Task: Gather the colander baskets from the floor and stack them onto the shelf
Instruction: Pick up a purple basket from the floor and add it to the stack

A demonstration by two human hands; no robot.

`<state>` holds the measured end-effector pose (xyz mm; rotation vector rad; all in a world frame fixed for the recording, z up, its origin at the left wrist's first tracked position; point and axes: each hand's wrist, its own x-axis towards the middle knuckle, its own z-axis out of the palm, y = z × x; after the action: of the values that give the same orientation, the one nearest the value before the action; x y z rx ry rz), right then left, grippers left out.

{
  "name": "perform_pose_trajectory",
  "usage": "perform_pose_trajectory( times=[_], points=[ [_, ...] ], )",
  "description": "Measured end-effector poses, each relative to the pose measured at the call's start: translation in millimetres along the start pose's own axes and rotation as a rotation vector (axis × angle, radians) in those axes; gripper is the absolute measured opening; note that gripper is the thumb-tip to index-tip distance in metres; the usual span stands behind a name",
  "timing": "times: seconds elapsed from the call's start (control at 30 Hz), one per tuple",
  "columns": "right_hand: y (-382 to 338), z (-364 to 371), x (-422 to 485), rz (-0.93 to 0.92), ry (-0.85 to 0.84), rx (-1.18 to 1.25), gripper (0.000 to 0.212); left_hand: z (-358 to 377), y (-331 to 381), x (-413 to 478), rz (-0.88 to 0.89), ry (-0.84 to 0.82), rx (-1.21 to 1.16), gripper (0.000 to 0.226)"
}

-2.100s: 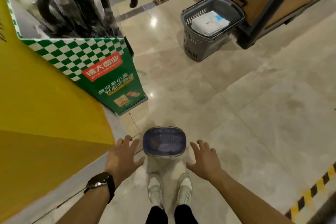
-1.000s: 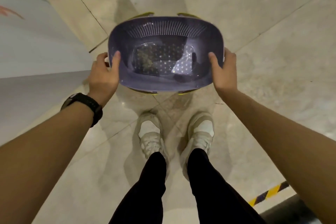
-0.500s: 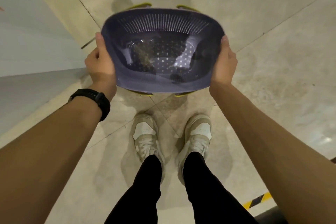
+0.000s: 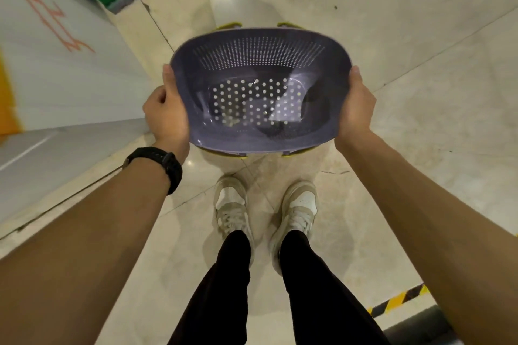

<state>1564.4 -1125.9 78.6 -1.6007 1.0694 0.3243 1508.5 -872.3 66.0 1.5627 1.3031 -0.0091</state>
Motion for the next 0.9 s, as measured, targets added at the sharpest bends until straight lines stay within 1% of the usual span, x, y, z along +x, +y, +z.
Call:
perform_pose_trajectory(
  times=[0.13, 0.23, 0.37, 0.53, 0.6, 0.67, 0.77, 0.9],
  points=[
    [-42.9, -13.2, -36.3, -0.011, -0.037, -0.022, 0.037, -31.0, 36.9, -31.7, 0.014, -0.013, -0.079, 0.057],
    [-78.0, -27.1, -66.1, -0.023, -0.058, -0.043, 0.037, -52.4, 65.6, -58.9, 0.011, 0.016, -0.097, 0.055],
    [-117.0, -50.5, -102.4, -0.056, -0.089, -0.068, 0.035, -79.4, 101.7, -98.4, -0.037, 0.018, -0.104, 0.049],
    [-152.2, -84.2, -153.2, -0.063, -0.145, -0.114, 0.034, -122.0, 137.5, -155.8, -0.014, 0.025, -0.059, 0.056],
    [-160.7, -94.7, -172.5, -0.061, -0.153, -0.137, 0.033, -136.6, 148.1, -174.5, -0.011, 0.063, -0.053, 0.057],
    [-172.7, -106.5, -199.8, -0.071, -0.203, -0.143, 0.035, -160.7, 161.1, -200.5, -0.025, 0.093, -0.076, 0.059],
    [-187.2, -123.9, -243.9, -0.089, -0.272, -0.202, 0.047, -202.8, 168.6, -240.0, -0.053, 0.129, -0.094, 0.065],
    [-192.6, -137.6, -301.6, -0.114, -0.353, -0.27, 0.048, -260.0, 156.8, -285.9, -0.088, 0.176, -0.148, 0.063]
  ],
)
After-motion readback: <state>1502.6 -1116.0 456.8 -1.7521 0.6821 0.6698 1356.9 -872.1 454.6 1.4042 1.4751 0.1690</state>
